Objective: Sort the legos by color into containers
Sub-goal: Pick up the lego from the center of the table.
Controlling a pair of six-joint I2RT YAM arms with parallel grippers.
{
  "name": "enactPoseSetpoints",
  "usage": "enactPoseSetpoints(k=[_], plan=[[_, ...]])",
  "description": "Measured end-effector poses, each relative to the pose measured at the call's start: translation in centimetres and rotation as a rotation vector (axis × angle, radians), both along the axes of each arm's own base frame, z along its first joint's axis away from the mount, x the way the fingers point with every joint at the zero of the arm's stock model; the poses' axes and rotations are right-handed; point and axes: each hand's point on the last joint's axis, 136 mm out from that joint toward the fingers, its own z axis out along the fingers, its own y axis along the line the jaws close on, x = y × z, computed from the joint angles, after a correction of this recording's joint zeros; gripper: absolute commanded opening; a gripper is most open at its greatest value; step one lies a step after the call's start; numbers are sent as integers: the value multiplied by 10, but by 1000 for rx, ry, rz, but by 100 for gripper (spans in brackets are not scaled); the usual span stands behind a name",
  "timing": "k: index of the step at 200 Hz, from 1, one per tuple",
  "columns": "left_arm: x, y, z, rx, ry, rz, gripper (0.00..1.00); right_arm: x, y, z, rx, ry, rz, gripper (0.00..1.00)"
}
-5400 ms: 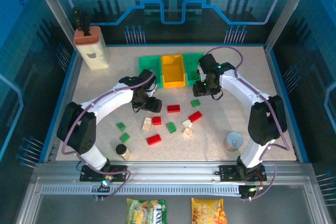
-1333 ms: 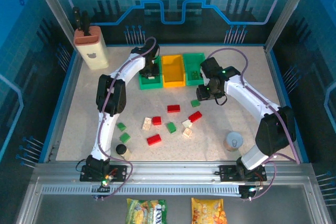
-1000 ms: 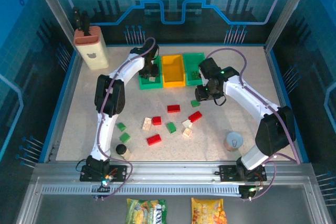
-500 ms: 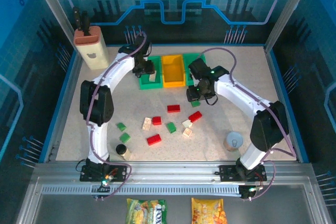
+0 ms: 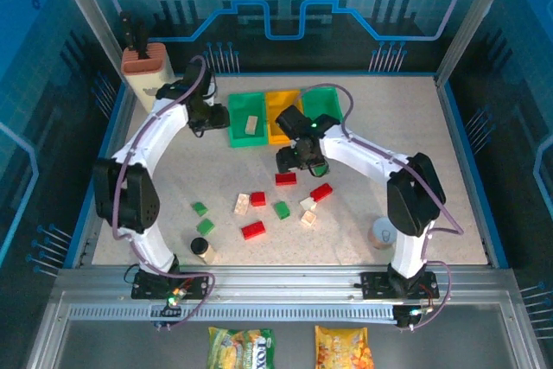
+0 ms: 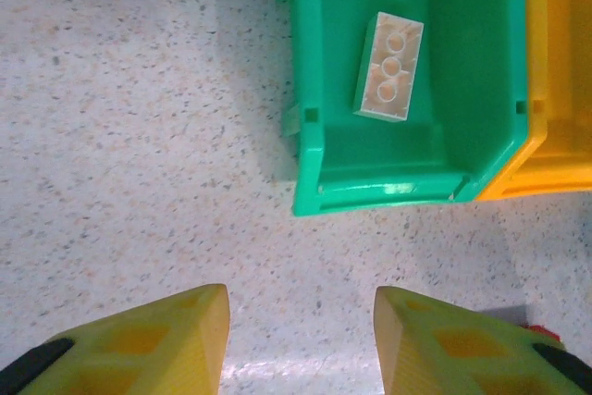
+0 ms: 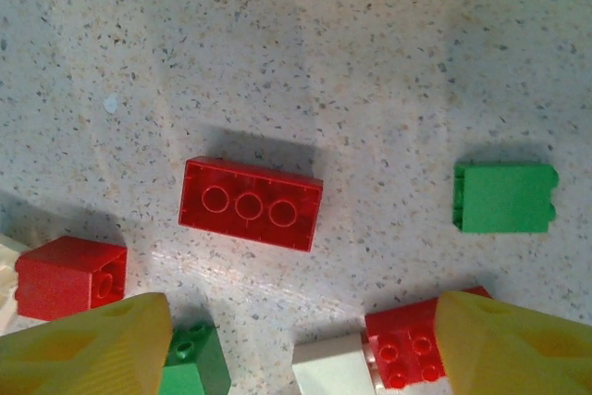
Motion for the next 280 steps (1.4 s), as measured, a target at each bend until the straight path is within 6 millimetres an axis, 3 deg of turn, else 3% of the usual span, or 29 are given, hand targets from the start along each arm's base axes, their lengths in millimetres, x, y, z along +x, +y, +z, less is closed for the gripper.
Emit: enactPoseSetpoints(k=[43, 122, 159, 190, 280], plan=[[-26, 21, 8, 11, -8, -6, 48, 1, 10, -19, -32, 17, -39, 85], [-46, 26, 11, 59, -8, -68, 49, -3, 27, -43, -42, 53, -133, 91], [-62, 30, -5, 84, -3, -86, 48, -1, 31, -54, -48, 62, -154, 89], [-65, 30, -20, 86, 9, -91, 47, -1, 31, -64, -62, 73, -166, 87], [-57, 29, -18, 77, -27, -93, 48, 2, 33, -77, -64, 79, -184, 77]])
